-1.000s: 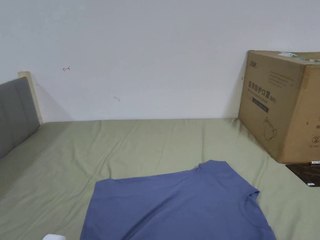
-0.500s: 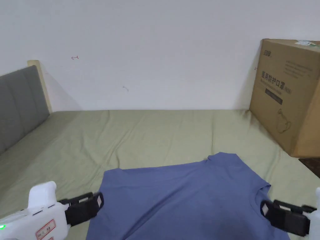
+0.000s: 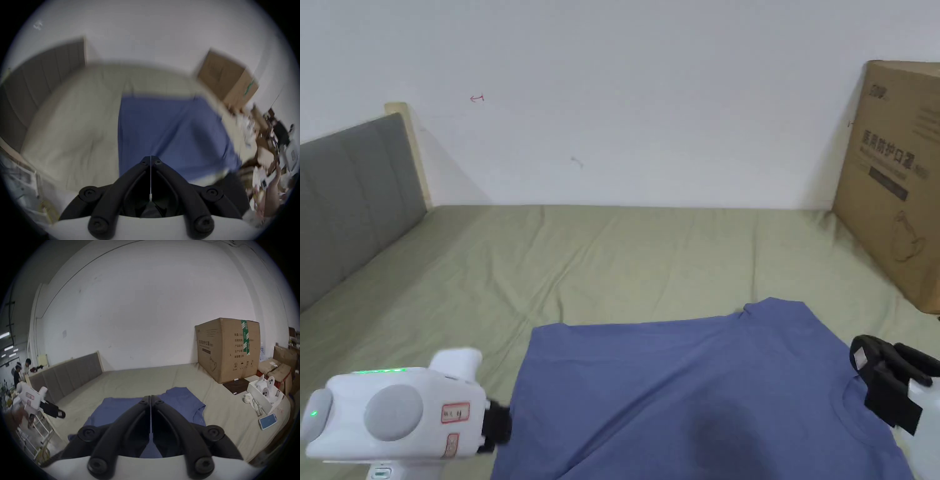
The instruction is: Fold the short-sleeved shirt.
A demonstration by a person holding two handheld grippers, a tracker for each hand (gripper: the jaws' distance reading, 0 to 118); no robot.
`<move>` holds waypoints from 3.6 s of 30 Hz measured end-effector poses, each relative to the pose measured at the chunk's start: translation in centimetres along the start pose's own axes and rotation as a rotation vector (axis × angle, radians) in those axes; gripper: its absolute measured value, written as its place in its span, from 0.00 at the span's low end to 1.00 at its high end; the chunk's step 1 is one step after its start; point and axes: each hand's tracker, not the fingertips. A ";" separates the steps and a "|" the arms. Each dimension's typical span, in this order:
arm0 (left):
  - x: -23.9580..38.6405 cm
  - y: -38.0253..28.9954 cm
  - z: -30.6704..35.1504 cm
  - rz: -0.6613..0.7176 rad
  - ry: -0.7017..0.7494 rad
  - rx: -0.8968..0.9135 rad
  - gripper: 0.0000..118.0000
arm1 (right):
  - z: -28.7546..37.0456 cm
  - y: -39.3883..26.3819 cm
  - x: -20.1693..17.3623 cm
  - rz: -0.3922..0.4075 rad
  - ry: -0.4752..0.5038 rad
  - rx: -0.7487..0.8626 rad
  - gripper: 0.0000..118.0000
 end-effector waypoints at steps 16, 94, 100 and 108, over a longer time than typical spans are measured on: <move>-3.5 -6.3 -8.3 -0.124 0.060 -0.059 0.01 | -0.8 -5.5 2.1 -0.092 -0.026 -0.262 0.01; -0.4 3.1 -3.8 0.034 -0.065 0.356 0.01 | -12.2 -1.1 9.4 -0.222 -0.105 -0.545 0.03; 0.7 1.2 -1.8 0.105 0.014 0.299 0.00 | -6.8 -0.6 6.6 -0.187 -0.072 -0.461 0.03; -2.3 2.7 -9.5 0.137 0.118 0.080 0.96 | -6.5 -1.9 5.2 -0.239 -0.051 -0.530 0.03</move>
